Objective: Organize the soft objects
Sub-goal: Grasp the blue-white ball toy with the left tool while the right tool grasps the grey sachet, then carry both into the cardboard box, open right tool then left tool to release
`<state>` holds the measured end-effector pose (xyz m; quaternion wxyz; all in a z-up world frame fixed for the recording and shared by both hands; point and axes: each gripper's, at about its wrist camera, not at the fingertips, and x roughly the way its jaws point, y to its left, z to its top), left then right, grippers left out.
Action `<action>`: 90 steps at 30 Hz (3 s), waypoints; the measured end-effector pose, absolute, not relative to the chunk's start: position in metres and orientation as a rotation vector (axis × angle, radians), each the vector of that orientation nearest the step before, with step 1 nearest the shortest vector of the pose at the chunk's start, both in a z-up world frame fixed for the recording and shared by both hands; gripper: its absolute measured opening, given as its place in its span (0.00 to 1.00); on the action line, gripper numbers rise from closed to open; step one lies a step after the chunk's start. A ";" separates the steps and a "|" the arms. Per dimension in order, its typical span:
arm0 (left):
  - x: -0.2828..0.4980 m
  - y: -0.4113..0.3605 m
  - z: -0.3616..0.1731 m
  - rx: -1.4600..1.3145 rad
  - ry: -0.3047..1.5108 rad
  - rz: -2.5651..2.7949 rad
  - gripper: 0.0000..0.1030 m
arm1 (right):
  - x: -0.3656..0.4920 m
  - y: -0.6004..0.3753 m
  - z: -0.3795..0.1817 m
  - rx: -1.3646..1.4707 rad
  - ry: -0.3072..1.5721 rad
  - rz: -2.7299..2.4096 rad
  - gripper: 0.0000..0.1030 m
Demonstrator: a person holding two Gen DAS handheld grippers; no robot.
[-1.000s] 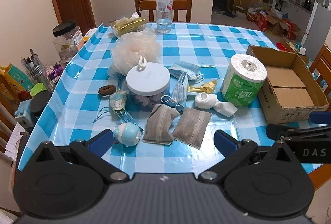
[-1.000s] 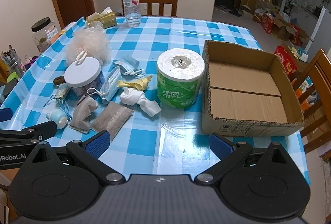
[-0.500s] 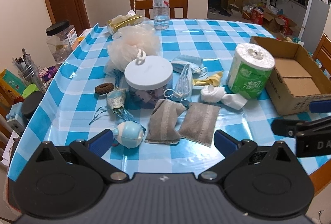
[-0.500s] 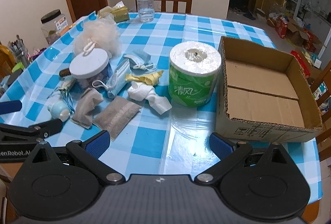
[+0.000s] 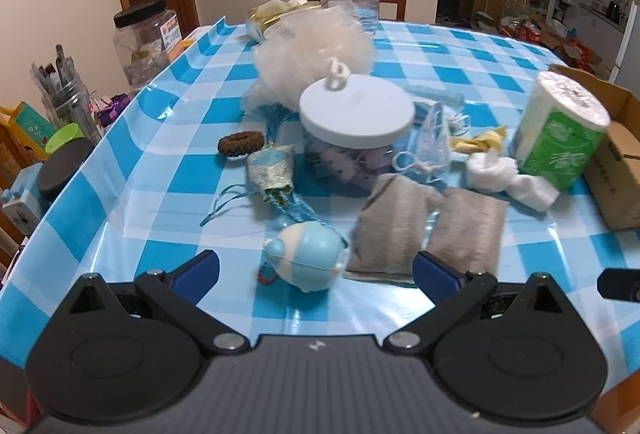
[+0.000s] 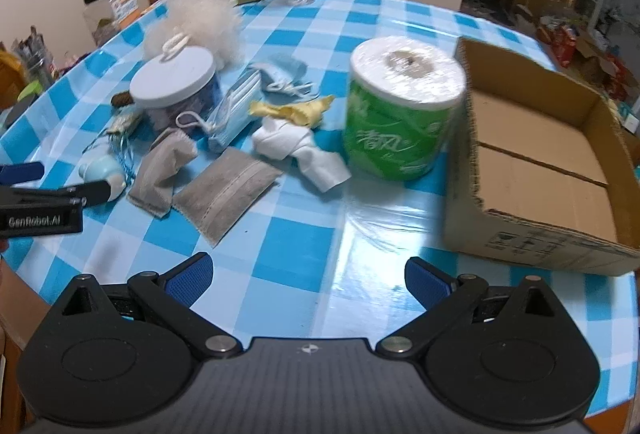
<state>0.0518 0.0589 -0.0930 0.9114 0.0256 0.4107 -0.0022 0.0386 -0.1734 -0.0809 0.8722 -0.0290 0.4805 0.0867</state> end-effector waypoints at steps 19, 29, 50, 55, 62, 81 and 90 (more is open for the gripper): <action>0.087 0.086 -0.122 0.028 0.923 -0.121 0.65 | 0.085 -0.138 -0.117 -0.065 1.087 0.222 1.00; 0.091 0.093 -0.123 -0.008 0.938 -0.159 0.51 | 0.109 -0.126 -0.126 -0.055 1.085 0.209 1.00; 0.082 0.101 -0.121 -0.020 0.955 -0.147 0.51 | 0.131 -0.097 -0.149 -0.089 1.062 0.123 1.00; 0.084 0.101 -0.122 -0.013 0.956 -0.151 0.51 | 0.128 -0.104 -0.151 -0.069 1.063 0.132 1.00; 0.087 0.101 -0.123 -0.006 0.957 -0.161 0.51 | 0.128 -0.086 -0.150 -0.112 1.037 0.163 0.93; 0.087 0.101 -0.107 0.029 0.971 -0.242 0.49 | 0.124 -0.084 -0.129 -0.166 1.051 0.217 0.42; 0.083 0.085 -0.080 0.073 0.965 -0.259 0.49 | 0.115 -0.106 -0.105 -0.156 1.039 0.287 0.39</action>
